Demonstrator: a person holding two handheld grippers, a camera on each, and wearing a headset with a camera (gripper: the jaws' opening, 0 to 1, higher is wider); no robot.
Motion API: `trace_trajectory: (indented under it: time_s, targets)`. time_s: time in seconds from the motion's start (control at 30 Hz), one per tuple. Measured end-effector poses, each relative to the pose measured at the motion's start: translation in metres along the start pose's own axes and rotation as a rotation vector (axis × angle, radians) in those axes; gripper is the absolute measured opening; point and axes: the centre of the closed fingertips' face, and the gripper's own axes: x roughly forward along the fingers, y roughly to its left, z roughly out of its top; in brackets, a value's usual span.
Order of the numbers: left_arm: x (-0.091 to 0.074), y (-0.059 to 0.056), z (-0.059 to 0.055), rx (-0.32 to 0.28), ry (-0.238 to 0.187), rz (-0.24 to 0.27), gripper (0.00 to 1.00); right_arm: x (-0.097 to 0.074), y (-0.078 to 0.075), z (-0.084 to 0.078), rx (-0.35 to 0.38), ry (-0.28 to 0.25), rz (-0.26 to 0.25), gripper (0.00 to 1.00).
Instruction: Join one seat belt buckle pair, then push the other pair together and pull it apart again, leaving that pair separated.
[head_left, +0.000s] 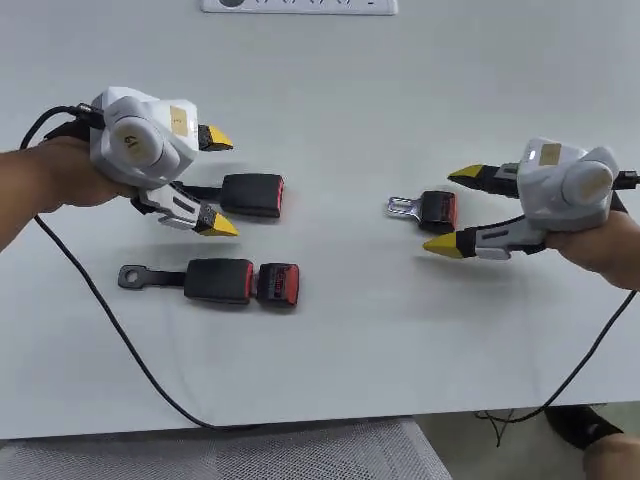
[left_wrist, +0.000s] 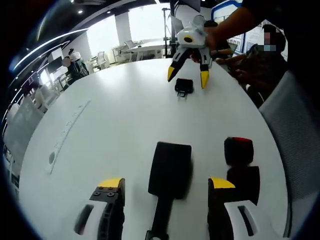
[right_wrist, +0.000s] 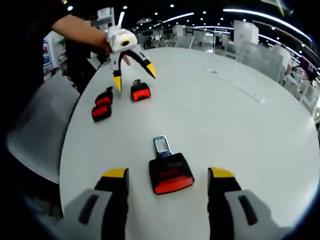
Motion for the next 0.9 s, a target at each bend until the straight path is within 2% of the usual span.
trace_trajectory:
  time_s: [0.1,0.2,0.3,0.37,0.53,0.67,0.8,0.9]
  targets:
    - [0.008,0.0,-0.005,-0.005,0.022,-0.019,0.66,-0.001,-0.005,-0.006,0.002,0.015,0.012,0.63]
    - [0.012,0.001,-0.008,-0.01,0.025,-0.029,0.61,-0.002,-0.006,-0.006,0.004,0.005,0.026,0.61]
    - [0.015,-0.001,-0.007,-0.011,0.026,-0.04,0.57,-0.001,-0.005,-0.011,-0.015,0.027,0.045,0.57]
    - [0.017,-0.003,-0.008,-0.01,0.032,-0.047,0.51,0.0,-0.005,-0.009,-0.026,0.014,0.057,0.53]
    - [0.016,0.0,-0.004,-0.004,0.02,-0.046,0.45,0.003,0.0,-0.01,-0.068,0.016,0.085,0.45]
    - [0.016,-0.004,-0.003,0.027,0.022,-0.065,0.36,0.003,-0.003,-0.011,-0.093,0.018,0.071,0.38]
    - [0.017,-0.002,-0.004,0.031,0.021,-0.063,0.35,0.003,-0.002,-0.011,-0.105,0.002,0.081,0.36]
    - [0.017,-0.002,-0.003,0.064,0.038,-0.077,0.34,0.001,-0.002,-0.012,-0.1,-0.031,0.094,0.35]
